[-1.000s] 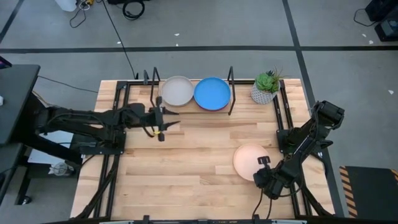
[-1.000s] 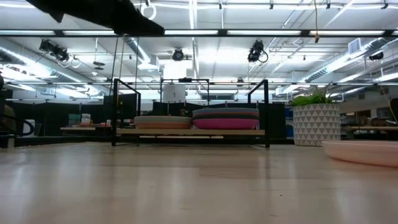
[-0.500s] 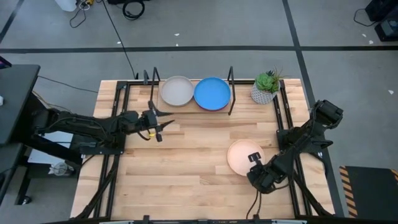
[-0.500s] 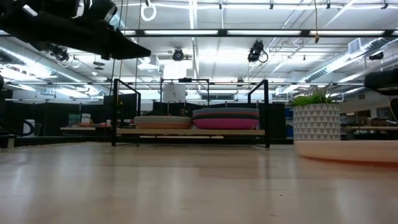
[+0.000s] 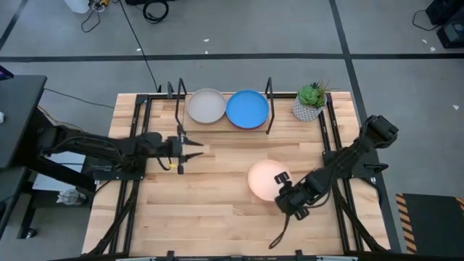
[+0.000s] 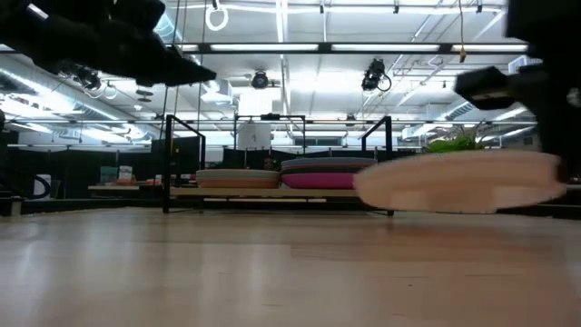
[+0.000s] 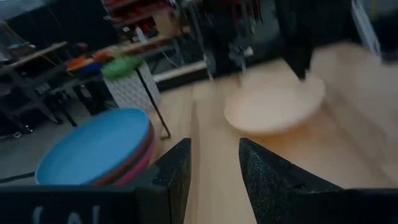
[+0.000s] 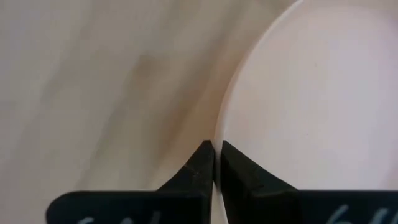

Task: Place and stack plates onto a shelf
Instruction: Stack the light orange on top of the gray plate on the shelf

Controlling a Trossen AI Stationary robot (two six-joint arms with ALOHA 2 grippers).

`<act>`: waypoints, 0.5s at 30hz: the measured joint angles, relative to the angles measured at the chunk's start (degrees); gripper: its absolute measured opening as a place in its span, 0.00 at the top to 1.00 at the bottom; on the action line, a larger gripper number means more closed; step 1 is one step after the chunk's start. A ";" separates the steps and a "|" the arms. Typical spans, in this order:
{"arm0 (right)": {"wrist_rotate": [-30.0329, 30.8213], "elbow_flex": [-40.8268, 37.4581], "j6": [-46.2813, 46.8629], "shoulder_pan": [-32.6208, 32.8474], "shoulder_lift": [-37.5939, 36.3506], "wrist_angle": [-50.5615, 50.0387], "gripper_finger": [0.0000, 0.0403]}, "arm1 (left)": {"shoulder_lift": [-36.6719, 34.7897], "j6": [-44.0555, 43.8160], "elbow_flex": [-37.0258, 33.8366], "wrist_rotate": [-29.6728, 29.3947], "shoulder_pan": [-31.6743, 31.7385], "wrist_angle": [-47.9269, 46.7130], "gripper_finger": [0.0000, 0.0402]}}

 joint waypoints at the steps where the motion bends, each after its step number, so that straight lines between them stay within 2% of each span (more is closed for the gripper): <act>1: 1.30 0.33 -0.65 -0.70 0.00 0.23 0.94 | 0.99 0.86 0.00 -0.03 -0.30 -0.18 0.65; 6: 3.87 0.56 -2.69 -4.52 0.00 3.93 0.95 | 6.76 4.04 0.15 -5.04 -3.04 2.58 0.62; 11: -1.42 0.56 -5.83 -7.68 -0.02 6.63 0.95 | 12.15 6.51 3.59 -8.63 -5.43 3.35 0.50; 15: -3.40 0.56 -9.19 -9.50 -0.09 8.70 0.95 | 17.17 7.06 7.05 -9.10 -6.47 3.16 0.42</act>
